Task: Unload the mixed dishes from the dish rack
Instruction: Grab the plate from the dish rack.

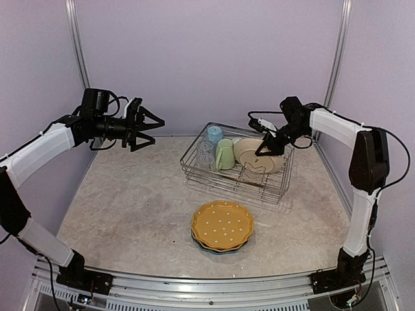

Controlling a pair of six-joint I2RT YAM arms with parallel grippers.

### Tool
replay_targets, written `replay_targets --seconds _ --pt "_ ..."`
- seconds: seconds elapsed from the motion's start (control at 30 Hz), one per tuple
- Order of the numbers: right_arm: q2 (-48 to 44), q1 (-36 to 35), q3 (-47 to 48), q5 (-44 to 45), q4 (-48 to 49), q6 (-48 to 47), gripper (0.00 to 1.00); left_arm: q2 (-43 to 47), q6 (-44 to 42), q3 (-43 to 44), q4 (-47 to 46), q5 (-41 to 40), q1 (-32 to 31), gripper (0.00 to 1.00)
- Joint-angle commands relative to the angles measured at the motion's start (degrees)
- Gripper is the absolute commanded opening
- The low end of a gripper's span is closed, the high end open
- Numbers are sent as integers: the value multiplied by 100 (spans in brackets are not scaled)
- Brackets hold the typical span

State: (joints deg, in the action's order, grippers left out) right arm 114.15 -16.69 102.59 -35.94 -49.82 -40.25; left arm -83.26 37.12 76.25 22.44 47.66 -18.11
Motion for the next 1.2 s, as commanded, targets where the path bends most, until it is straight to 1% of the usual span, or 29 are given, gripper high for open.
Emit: replay_targets --seconds 0.0,0.03,0.1,0.17,0.2,0.27,0.37,0.57,0.6,0.77,0.83,0.9,0.97,1.03,1.17 --pt "-47 36 295 -233 -270 354 19 11 -21 126 2 77 -49 99" --pt "-35 45 319 -248 -296 404 23 12 -21 127 -2 77 -52 99" --pt "-44 41 282 -175 -246 550 35 5 -21 121 -18 85 -44 99" --pt "-89 41 200 1 -146 663 44 3 -13 122 -11 88 -52 99" --pt "-130 38 148 146 -64 755 50 10 -12 119 -13 86 -50 99" --pt "-190 35 62 277 8 844 55 4 -8 118 -20 90 -48 99" --pt "-275 37 43 414 66 1021 53 3 -3 118 -22 94 -52 99" --pt "-456 30 14 262 21 1325 47 -13 13 109 -38 110 -49 99" --pt "-512 34 -35 329 64 1424 47 -14 14 110 -44 112 -46 99" --pt "-1045 34 -733 546 519 1727 58 -6 36 92 -70 129 -50 99" --pt "-1181 45 -963 585 526 1667 58 -10 45 82 -85 138 -50 99" --pt "-1153 70 -972 456 415 1542 52 -21 62 69 -111 147 -57 99" --pt "-971 130 -761 113 197 1333 42 -28 80 57 -134 156 -60 99" --pt "-726 185 -498 -171 -67 1081 36 -53 79 61 -129 165 -55 99" --pt "-167 242 48 -534 -570 753 34 -75 22 64 -98 94 -52 99"
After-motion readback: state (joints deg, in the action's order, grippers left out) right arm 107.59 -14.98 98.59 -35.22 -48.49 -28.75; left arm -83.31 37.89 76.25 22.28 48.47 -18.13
